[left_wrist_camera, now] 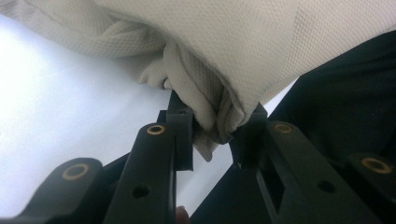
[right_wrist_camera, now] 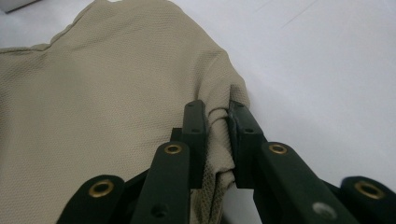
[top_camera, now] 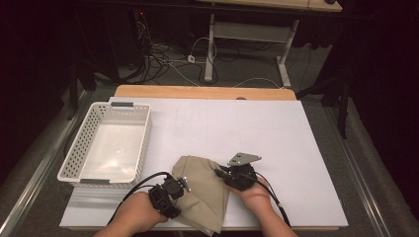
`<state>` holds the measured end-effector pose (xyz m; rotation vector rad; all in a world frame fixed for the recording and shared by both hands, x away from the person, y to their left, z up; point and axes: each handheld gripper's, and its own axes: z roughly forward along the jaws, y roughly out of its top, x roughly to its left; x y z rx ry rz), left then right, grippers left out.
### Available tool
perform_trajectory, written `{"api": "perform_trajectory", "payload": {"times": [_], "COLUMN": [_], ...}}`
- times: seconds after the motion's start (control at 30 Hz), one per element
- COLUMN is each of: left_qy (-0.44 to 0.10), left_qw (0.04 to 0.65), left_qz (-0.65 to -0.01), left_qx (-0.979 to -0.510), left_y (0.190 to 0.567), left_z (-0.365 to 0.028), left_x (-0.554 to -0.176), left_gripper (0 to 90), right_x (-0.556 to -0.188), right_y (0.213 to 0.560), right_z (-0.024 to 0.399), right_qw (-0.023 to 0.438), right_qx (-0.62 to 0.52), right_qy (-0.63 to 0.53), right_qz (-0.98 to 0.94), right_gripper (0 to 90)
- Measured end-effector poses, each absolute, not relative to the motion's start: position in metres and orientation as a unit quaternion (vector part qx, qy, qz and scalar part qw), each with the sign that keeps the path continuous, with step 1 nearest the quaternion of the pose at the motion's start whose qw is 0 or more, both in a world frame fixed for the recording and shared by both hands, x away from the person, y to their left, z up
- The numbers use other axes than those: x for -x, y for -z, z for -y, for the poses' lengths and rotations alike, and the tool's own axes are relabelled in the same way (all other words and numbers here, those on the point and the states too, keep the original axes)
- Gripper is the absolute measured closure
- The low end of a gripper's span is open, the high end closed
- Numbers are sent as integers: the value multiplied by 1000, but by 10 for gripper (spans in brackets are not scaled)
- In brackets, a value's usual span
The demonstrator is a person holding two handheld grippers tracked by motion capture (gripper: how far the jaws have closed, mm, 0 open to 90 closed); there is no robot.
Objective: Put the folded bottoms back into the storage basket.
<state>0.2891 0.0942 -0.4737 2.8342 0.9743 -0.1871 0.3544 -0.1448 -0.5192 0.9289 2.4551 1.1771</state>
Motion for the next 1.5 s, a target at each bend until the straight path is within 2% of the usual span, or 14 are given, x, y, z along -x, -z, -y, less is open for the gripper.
{"api": "perform_trajectory", "payload": {"times": [0.27, 0.77, 1.5], "left_qy": [65, 60, 67], "left_qw": [77, 67, 55], "left_qz": [-325, -325, -341], "left_qx": [-941, -941, -936], "left_y": [458, 439, 426], "left_z": [-97, -107, -143], "left_x": [-294, -312, -330], "left_gripper": [712, 713, 713], "right_x": [-350, -357, -372], "right_y": [515, 487, 480], "right_z": [146, 137, 98], "right_qw": [148, 184, 189], "right_qx": [-315, -309, -298], "right_qy": [-415, -439, -450], "right_qz": [-841, -823, -821], "right_gripper": [817, 821, 820]}}
